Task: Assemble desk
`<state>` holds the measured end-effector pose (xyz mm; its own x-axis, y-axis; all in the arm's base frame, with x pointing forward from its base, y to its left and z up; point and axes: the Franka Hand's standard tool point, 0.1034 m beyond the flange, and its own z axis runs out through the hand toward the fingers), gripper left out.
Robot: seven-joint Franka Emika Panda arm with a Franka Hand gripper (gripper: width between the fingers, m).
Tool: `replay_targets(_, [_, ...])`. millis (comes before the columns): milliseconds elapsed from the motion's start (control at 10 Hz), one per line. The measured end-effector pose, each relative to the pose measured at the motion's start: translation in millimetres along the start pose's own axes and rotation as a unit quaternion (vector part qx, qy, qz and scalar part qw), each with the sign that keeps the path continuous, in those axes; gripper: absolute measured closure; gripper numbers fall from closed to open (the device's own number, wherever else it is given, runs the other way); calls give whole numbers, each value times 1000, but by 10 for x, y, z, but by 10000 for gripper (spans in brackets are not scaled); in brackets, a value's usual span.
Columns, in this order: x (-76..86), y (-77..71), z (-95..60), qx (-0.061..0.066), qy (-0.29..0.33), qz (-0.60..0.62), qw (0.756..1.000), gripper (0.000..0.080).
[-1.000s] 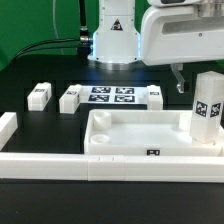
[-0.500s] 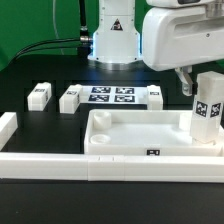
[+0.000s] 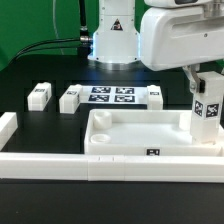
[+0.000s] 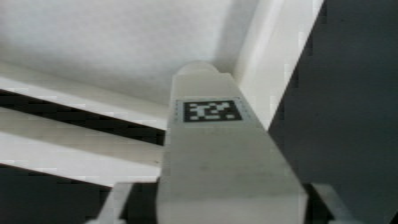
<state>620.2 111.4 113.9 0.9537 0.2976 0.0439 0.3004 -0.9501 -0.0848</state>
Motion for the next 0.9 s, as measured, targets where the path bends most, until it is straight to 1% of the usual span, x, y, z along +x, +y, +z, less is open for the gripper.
replay_targets(100, [-2,2,1,0,0,56,998,510])
replay_targets(300, [-13,16,4,0,0,194,981,510])
replay_targets(400, [-16,20,5,-1,0,249,969,510])
replay_targets(500, [-28,17,8,-3,0,335,942,510])
replay_targets(600, [-28,22,9,-3,0,358,934,510])
replay_targets(900, [-30,30,11,-3,0,455,890,509])
